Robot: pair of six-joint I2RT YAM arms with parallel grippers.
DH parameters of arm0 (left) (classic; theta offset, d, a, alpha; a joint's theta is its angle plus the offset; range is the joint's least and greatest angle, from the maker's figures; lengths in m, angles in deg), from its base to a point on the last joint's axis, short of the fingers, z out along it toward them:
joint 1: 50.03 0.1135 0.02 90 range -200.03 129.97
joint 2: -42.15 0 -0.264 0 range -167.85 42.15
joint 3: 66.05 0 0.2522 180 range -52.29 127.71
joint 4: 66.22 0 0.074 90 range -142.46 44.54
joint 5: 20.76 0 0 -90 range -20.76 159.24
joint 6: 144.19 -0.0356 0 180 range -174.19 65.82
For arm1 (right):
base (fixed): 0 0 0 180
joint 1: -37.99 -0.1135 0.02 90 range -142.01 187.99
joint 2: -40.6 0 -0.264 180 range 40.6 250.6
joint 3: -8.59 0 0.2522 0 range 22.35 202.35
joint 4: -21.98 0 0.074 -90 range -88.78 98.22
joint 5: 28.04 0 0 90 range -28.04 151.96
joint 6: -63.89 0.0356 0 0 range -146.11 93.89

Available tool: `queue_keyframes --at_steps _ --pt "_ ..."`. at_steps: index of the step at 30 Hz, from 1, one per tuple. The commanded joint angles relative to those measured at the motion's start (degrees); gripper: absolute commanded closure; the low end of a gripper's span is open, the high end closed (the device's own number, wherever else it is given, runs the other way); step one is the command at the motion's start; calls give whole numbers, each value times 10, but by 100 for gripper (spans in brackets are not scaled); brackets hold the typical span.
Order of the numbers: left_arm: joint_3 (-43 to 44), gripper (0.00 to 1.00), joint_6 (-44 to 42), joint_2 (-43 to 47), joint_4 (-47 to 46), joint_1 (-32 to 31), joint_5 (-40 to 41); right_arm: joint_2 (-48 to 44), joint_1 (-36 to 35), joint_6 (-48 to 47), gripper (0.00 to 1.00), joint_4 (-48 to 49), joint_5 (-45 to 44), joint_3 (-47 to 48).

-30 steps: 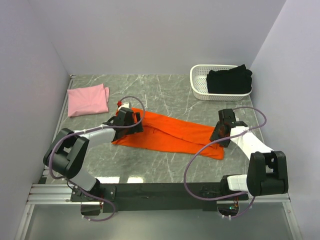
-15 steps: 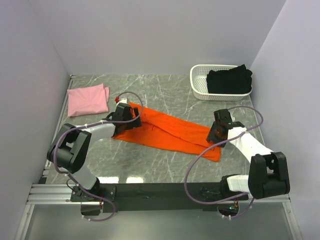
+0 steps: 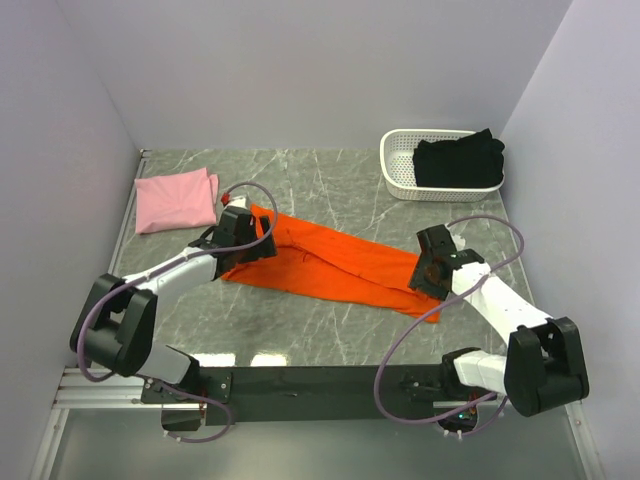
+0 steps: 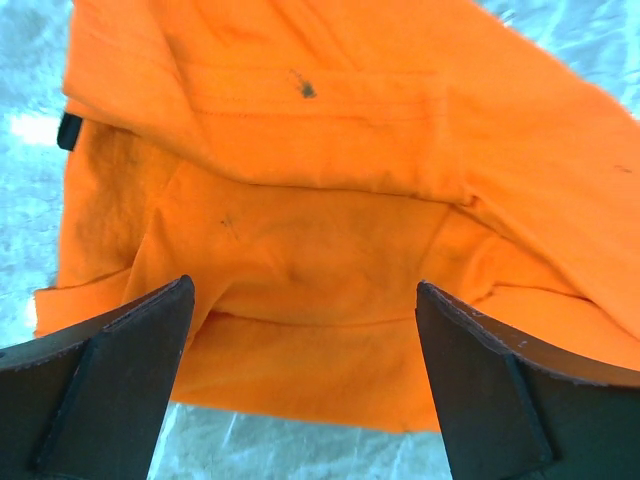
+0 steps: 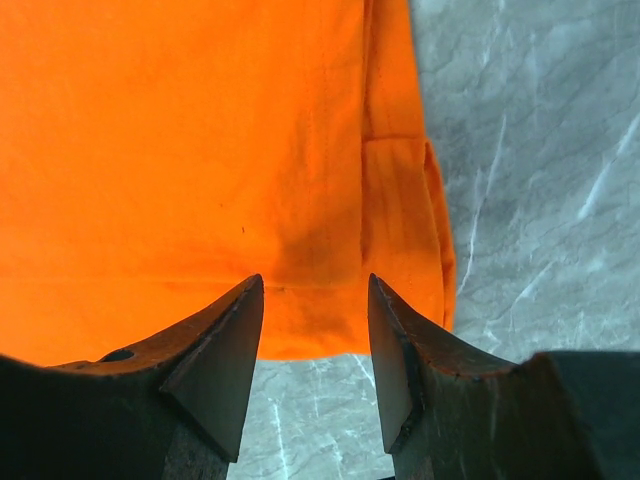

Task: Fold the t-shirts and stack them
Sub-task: Fold the tshirt

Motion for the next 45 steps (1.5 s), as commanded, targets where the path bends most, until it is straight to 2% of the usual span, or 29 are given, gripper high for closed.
queue_keyframes --at_steps 1,13,16,24,31,36,43,45 --pt "-1 1 -11 32 9 3 -6 10 -20 19 47 -17 -30 0" --pt "0 1 -12 40 12 3 -7 78 -29 15 47 -23 -38 24" --pt "0 1 -13 39 10 3 -6 89 -28 15 50 -20 -45 31" --pt "2 1 -16 35 12 3 -1 66 -28 19 71 -27 -72 33" --pt "1 1 -18 32 12 3 1 74 -28 13 100 -27 -72 38" --pt "-1 1 -18 35 11 4 0 86 -28 8 100 -31 -64 40" --pt "-2 1 -19 37 9 4 -2 92 -28 7 81 -34 -65 40" --pt "-2 1 -19 38 9 4 -2 96 -27 8 78 -35 -66 42"
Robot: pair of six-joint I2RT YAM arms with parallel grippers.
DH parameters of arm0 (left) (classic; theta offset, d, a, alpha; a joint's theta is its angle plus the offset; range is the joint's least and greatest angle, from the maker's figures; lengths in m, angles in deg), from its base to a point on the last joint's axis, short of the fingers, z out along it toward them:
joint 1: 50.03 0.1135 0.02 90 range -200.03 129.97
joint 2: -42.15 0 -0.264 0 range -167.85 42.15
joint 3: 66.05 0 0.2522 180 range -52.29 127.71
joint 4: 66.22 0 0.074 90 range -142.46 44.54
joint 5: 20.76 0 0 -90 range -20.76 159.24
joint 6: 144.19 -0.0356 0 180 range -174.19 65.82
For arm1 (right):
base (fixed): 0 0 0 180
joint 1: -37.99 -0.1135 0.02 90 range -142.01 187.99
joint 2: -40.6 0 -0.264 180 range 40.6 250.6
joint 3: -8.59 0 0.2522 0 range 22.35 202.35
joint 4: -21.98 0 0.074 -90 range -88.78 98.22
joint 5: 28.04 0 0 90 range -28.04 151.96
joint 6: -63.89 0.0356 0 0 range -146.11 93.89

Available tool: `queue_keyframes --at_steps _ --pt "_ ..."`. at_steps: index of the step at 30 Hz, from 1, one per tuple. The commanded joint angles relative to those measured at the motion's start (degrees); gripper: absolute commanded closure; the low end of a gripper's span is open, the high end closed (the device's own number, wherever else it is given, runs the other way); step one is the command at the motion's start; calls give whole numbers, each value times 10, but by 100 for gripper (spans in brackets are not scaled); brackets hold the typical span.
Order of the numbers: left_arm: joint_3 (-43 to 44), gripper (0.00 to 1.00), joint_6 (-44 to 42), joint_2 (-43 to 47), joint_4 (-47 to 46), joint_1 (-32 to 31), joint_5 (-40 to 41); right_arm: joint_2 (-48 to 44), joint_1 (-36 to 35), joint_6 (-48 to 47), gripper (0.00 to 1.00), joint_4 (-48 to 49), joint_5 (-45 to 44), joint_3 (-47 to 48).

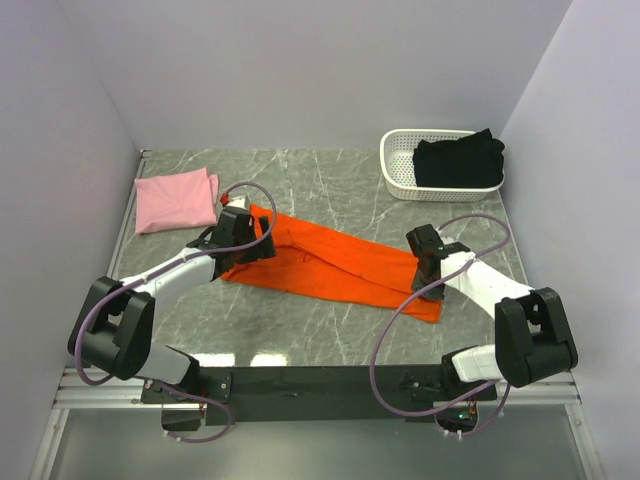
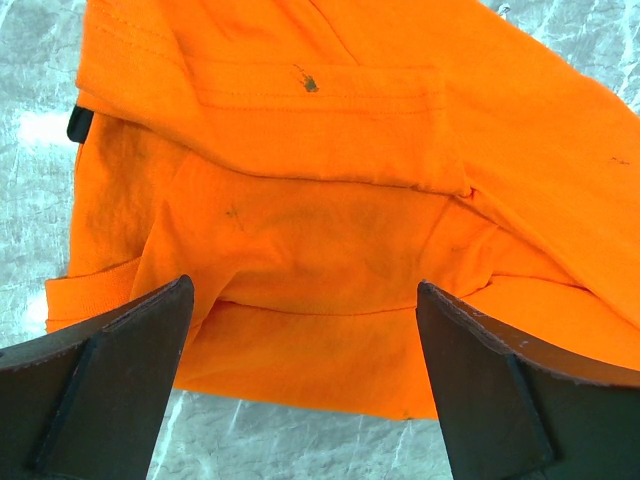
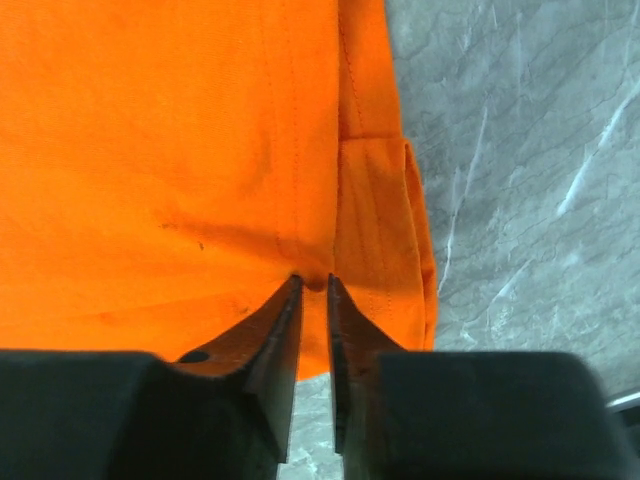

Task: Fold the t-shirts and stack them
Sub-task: Fold the tshirt

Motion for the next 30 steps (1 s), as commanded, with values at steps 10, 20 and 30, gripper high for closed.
queue_keyframes --at_steps 10,20,30 --pt "-6 1 -16 17 -17 4 4 32 -6 3 68 -17 -27 36" --pt "-19 1 -20 26 -32 11 1 46 -17 7 100 -49 -75 65" --pt "-29 1 -23 30 -41 17 -10 42 -28 -4 100 -171 -103 141"
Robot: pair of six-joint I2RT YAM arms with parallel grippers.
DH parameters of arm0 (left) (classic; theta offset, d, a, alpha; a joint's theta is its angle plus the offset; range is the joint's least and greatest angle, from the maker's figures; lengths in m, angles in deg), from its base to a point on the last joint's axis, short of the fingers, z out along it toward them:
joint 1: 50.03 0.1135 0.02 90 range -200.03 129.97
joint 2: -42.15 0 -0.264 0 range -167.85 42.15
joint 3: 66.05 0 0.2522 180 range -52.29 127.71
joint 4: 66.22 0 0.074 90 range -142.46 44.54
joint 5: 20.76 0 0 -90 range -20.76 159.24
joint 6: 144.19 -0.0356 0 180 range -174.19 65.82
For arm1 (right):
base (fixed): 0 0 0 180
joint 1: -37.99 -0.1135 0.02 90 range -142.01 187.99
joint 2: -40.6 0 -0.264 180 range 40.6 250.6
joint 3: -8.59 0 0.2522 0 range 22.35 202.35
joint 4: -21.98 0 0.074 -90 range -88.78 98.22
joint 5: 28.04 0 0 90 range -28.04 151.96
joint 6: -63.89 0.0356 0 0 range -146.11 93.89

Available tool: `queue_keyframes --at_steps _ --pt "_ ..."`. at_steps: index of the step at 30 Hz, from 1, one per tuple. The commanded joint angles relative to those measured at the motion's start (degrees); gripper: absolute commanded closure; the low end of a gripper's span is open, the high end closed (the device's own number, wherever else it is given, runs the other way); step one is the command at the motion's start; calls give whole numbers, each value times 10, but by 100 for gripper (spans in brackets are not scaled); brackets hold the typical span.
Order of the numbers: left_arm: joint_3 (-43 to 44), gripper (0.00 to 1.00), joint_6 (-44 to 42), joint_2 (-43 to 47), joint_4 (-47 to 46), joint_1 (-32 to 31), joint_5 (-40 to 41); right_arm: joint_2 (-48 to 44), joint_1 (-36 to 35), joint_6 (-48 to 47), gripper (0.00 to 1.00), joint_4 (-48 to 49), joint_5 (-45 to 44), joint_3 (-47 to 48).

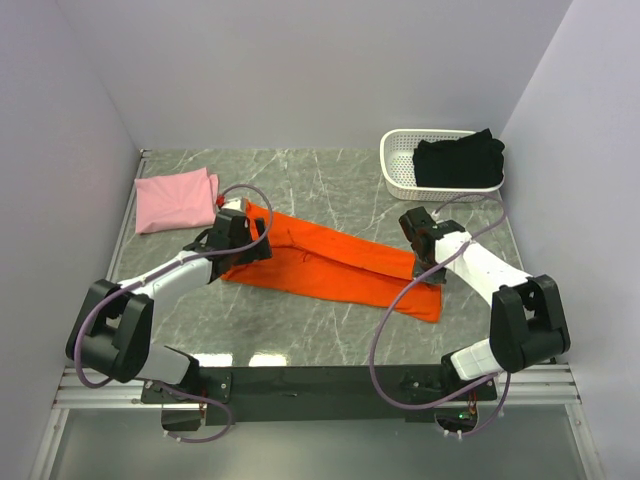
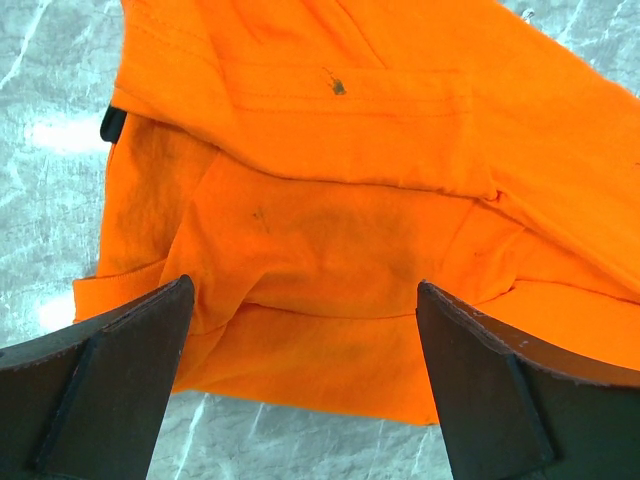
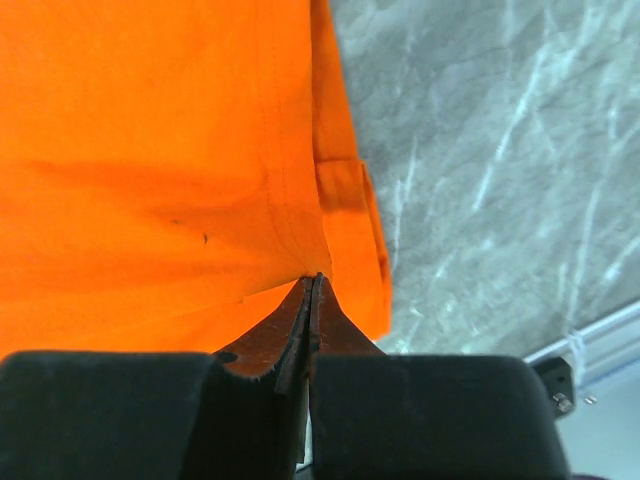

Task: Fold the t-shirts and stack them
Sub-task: Fold the tshirt

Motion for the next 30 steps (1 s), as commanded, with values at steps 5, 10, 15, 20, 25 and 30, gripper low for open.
queue_keyframes --at_steps 5,10,15,20,25,30 --pt "-8 1 -10 21 -25 2 -12 19 -30 5 100 -110 -51 51" --pt "-9 1 -10 25 -23 2 -8 39 -52 31 100 -166 -83 65" --pt "-10 1 -10 22 -24 1 -10 51 -61 39 100 -191 -93 59" --pt "-13 1 -11 -4 -24 10 -8 63 -71 45 100 -202 -100 68" --pt "-18 1 -7 -21 -37 35 -32 80 -86 44 100 -206 -103 72" --pt "-25 1 9 13 -44 39 -31 99 -99 42 100 -204 -102 73"
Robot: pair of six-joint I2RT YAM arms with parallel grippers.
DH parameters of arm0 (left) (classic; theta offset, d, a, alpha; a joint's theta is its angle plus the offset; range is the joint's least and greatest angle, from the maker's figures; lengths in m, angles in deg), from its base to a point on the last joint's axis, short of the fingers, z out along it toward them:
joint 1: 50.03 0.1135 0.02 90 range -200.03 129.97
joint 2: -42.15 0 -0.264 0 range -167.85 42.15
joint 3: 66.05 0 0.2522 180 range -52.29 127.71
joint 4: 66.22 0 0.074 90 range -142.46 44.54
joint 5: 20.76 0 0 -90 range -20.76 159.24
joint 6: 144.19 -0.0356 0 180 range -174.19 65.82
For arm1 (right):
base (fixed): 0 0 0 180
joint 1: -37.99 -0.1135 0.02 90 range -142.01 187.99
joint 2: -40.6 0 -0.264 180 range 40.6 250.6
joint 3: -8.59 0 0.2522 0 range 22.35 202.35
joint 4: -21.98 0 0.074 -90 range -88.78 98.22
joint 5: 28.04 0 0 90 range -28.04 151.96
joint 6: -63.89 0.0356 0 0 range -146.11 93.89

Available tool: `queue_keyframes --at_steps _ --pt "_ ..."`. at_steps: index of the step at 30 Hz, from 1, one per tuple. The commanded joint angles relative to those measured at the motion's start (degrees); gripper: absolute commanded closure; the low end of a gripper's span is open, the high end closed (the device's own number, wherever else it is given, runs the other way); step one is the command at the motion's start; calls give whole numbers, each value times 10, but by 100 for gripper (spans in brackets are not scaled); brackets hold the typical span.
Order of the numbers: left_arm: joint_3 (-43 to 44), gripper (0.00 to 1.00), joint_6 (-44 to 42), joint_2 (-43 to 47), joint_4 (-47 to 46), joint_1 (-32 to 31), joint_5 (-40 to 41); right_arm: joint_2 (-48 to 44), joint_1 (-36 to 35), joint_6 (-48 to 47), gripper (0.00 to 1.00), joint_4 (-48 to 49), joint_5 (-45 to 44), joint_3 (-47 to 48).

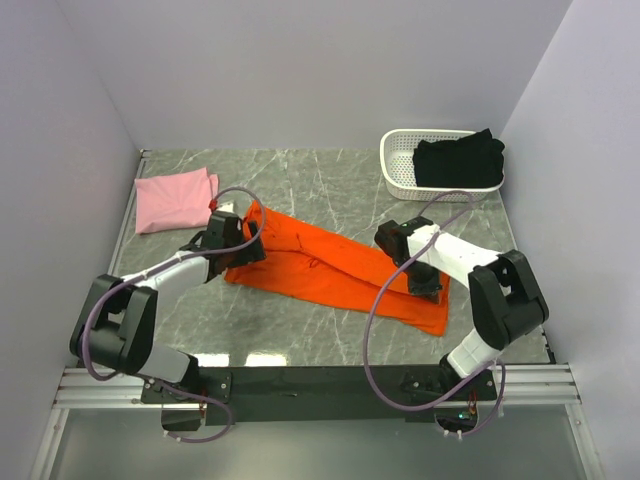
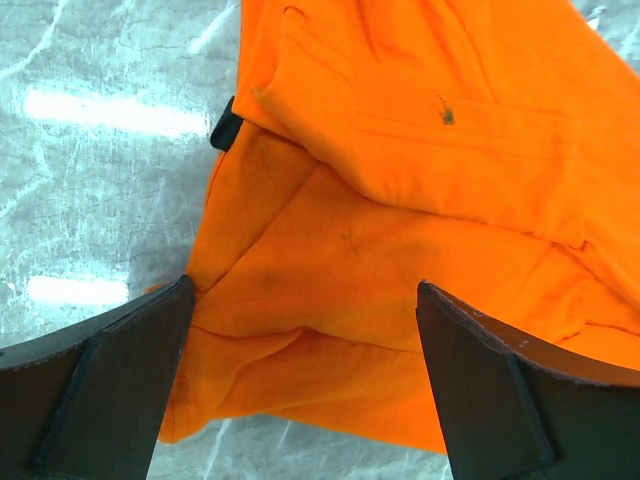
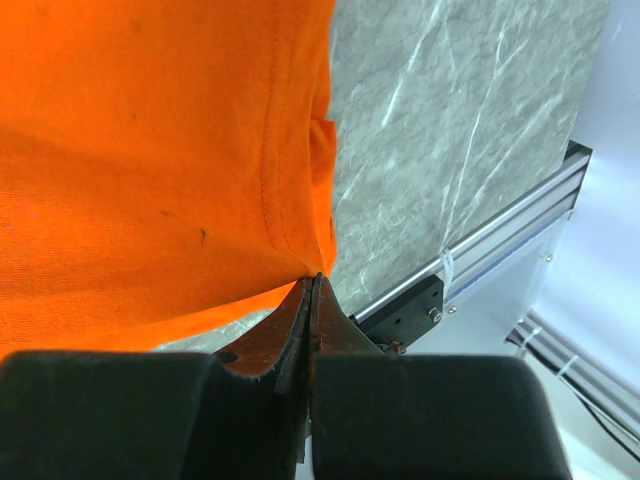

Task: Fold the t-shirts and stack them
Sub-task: Fold the tshirt

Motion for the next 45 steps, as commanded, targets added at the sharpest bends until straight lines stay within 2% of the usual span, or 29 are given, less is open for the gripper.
queue_keyframes --at_steps 1,5,8,12,16,19,23,29,35,40,45 --pt "-7 1 8 48 -27 1 -3 11 -10 11 100 -18 -22 21" --pt "-13 1 20 93 -42 1 -30 8 -13 8 100 -10 -21 20" --pt "-15 1 26 77 -41 -2 -44 3 -12 4 100 -3 -13 16" --pt "-19 1 36 75 3 -19 30 -11 -13 0 100 5 -9 14" --pt "-55 3 67 140 45 -21 122 -20 -14 -5 100 10 -5 18" --pt "-81 7 102 191 70 -20 158 -27 -13 -16 100 20 2 19" --pt "-99 13 136 215 89 -20 174 -45 -13 -31 100 47 23 15" --pt "-83 26 131 151 100 -20 153 -76 -14 -45 100 74 47 6" --pt "-70 48 128 113 104 -20 145 -89 -15 -50 100 82 56 0" --pt "-70 55 128 107 107 -19 143 -96 -16 -47 100 83 57 -3" --pt "-60 69 119 81 101 -8 124 -96 -16 -44 100 83 60 -10"
